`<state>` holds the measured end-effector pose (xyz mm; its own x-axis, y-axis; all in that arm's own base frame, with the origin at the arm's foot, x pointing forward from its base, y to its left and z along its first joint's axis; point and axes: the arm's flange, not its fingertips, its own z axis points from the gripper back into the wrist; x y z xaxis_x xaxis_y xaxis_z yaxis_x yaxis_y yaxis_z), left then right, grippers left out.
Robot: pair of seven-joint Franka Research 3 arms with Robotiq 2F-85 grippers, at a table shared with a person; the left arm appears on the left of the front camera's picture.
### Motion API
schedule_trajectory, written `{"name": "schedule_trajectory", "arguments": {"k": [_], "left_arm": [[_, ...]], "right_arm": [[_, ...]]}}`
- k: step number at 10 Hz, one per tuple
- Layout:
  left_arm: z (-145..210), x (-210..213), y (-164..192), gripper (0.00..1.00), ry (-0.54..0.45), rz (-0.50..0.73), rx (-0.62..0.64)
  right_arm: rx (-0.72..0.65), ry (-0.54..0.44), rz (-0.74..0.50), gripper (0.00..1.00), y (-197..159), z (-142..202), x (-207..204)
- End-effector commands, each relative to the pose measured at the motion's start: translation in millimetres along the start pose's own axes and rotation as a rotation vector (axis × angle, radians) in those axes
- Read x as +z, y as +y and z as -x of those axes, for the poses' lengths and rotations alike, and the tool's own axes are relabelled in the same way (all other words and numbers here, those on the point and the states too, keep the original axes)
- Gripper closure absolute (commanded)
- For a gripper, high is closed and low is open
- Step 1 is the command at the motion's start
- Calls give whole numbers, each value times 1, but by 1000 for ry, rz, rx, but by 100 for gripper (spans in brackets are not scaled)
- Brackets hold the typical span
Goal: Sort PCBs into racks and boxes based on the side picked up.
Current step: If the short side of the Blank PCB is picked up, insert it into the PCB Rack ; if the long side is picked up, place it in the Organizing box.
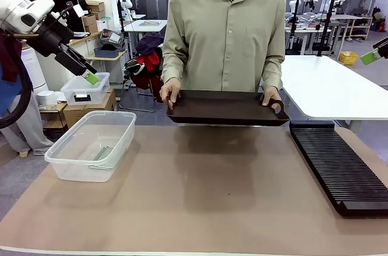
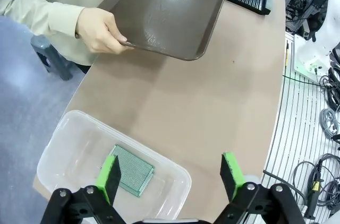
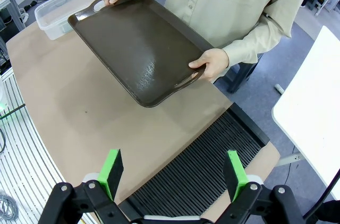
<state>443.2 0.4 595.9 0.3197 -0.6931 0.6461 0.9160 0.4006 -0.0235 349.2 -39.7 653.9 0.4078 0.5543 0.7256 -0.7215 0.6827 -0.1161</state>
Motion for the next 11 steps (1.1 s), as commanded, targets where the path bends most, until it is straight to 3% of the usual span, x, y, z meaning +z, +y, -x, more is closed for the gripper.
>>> {"name": "schedule_trajectory", "arguments": {"k": [1, 9, 11], "left_arm": [[6, -4, -6, 0, -58, -25, -11], [-2, 14, -11, 0, -133, -105, -23], [-4, 19, -11, 0, -85, -102, 1]], "right_arm": [[1, -5, -13, 0, 1, 0, -1], [1, -5, -13, 0, 1, 0, -1], [1, -5, -13, 0, 1, 0, -1]]}}
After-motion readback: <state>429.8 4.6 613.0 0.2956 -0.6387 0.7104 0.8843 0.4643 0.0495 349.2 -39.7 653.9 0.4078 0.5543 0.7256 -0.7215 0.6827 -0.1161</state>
